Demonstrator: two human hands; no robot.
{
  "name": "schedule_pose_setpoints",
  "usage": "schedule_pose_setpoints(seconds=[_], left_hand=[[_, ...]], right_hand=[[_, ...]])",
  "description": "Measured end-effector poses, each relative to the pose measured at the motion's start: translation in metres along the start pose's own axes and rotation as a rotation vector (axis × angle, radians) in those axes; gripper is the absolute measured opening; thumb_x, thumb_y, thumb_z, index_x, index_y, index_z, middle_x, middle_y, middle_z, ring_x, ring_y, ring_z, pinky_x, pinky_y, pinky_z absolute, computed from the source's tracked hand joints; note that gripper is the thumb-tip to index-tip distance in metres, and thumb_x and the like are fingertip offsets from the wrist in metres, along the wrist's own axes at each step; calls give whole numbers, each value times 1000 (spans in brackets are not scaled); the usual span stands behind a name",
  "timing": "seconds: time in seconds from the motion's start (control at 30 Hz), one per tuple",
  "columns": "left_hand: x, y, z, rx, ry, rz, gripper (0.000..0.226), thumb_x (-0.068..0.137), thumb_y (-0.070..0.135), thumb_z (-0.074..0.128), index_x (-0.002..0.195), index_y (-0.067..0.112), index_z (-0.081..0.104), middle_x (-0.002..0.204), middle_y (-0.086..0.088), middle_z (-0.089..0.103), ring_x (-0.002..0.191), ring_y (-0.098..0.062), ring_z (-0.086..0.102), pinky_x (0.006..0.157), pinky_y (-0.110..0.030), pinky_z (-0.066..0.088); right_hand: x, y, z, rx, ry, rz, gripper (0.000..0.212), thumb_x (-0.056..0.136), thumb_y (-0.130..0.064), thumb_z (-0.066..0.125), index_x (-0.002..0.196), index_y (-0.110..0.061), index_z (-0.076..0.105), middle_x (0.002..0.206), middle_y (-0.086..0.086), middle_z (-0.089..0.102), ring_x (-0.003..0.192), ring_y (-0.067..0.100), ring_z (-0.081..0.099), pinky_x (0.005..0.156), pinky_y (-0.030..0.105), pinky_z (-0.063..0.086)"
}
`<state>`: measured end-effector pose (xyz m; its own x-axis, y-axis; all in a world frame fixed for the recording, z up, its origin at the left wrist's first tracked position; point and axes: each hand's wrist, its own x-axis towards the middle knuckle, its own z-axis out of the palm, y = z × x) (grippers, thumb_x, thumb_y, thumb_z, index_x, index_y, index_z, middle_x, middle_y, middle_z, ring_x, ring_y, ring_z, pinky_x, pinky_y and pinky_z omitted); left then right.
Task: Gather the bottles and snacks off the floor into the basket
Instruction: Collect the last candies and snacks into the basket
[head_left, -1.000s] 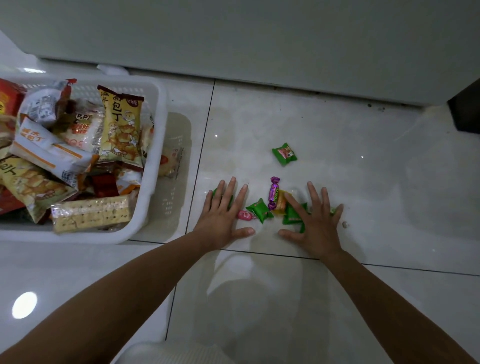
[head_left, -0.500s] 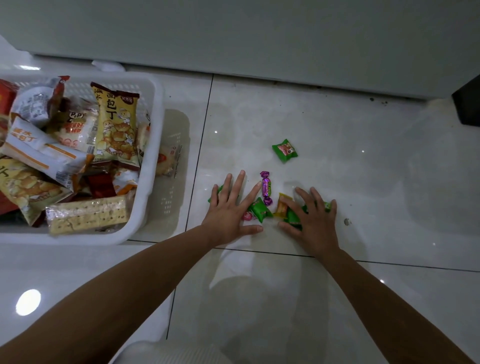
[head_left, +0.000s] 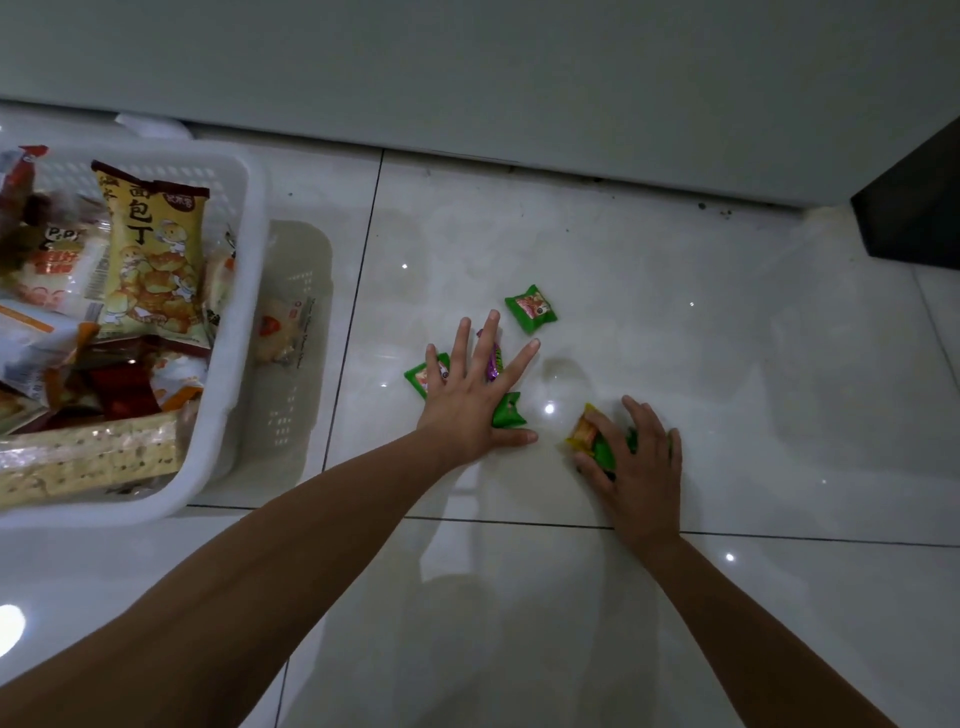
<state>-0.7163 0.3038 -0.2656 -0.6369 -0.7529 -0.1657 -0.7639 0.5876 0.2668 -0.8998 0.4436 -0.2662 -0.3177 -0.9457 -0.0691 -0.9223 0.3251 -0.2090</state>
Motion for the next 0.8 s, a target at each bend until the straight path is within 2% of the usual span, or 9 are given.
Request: schedule_pose_setpoints(seconds=[0.1, 0.27, 0.4, 0.53, 0.63, 0.8], left_hand=[[18, 0, -1, 9, 34, 12, 110, 66, 81, 51, 141, 47, -22, 151, -4, -36, 140, -35, -28, 107, -66, -5], [45, 1, -4, 35, 37, 24, 110, 65, 82, 50, 138, 49, -26, 148, -2, -41, 139, -38, -29, 106, -68, -5], [59, 7, -5, 36, 5, 29, 102, 68, 81, 47, 143, 49, -15, 154, 1, -30, 141, -38, -23, 107, -68, -4], [65, 10, -4, 15, -41, 11, 91, 75, 78, 43, 147, 45, -2, 159, 5, -15, 144, -38, -9, 110, -65, 0], [62, 7, -3, 9, -30, 27, 86, 77, 76, 42, 147, 42, 7, 159, 3, -4, 144, -36, -2, 111, -62, 2], [50, -6, -2, -59, 10, 76, 68, 84, 69, 39, 144, 42, 22, 158, 5, 8, 144, -30, 6, 112, -58, 8]], right_hand=[[1, 0, 3, -31, 24, 2, 65, 86, -65, 28, 132, -28, 54, 144, 11, 45, 136, 33, 37, 111, 57, 25], [3, 2, 9, -58, 101, -6, 56, 84, -58, 39, 126, -28, 58, 137, 12, 52, 130, 35, 45, 107, 58, 31], [3, 5, 12, -53, 117, -22, 54, 84, -58, 39, 127, -29, 55, 137, 10, 52, 130, 34, 45, 107, 58, 32], [5, 6, 13, -57, 124, -22, 54, 85, -60, 38, 126, -29, 57, 136, 10, 53, 129, 34, 45, 107, 57, 32], [3, 6, 13, -64, 110, -25, 57, 88, -63, 32, 127, -29, 56, 136, 9, 53, 130, 33, 44, 106, 56, 33], [4, 4, 10, -52, 82, -6, 56, 85, -59, 38, 126, -28, 59, 136, 7, 54, 130, 33, 44, 107, 54, 32]])
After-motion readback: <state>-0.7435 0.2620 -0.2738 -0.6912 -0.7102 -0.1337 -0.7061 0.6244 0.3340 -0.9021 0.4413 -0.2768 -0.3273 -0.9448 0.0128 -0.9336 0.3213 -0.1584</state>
